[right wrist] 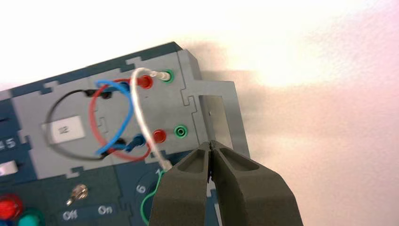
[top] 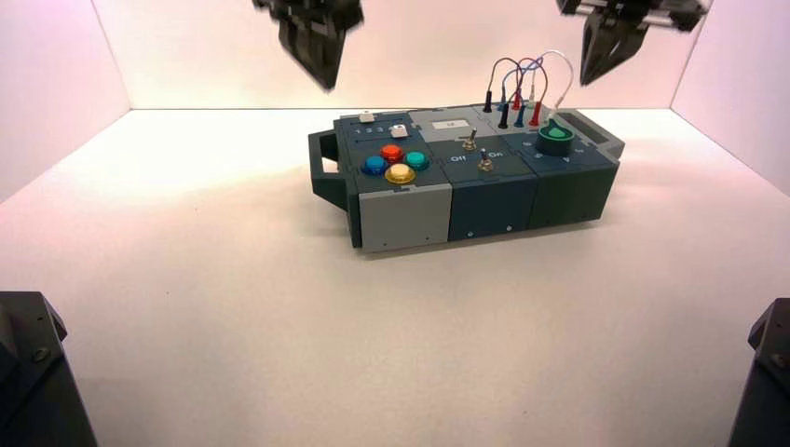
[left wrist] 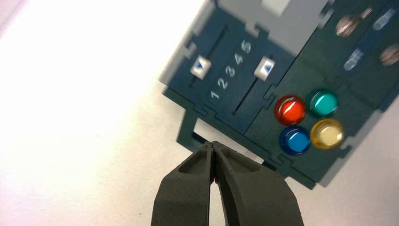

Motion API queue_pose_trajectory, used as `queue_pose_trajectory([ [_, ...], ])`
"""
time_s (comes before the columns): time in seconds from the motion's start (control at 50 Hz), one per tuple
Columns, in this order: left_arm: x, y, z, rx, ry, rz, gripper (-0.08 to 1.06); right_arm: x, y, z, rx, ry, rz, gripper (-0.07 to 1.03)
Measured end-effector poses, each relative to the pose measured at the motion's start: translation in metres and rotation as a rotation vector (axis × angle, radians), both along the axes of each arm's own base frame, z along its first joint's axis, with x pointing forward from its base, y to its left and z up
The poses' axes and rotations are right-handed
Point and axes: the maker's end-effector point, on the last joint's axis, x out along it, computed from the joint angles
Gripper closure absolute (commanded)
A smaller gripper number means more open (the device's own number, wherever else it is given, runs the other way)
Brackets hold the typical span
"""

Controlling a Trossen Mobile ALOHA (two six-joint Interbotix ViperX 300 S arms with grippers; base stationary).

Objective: Move the box away.

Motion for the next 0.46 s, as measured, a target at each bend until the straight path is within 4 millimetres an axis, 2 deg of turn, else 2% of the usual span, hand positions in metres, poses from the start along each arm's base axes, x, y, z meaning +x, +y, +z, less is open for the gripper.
queue_pose_trajectory([
  [0.24, 0.002, 0.013, 0.051, -0.074, -0.098, 0.076, 1.00, -0.013, 0.009, 0.031, -0.014, -0.069, 0.057, 0.98],
  [0.36, -0.004, 0.018, 0.057, -0.080, -0.107, 0.087, 1.01, -0.022, 0.013, 0.040, -0.016, -0.072, 0.075, 0.98],
  [0.46, -0.011, 0.021, 0.057, -0.074, -0.091, 0.092, 1.01, -0.034, 0.016, 0.034, -0.019, -0.021, 0.090, 0.98],
])
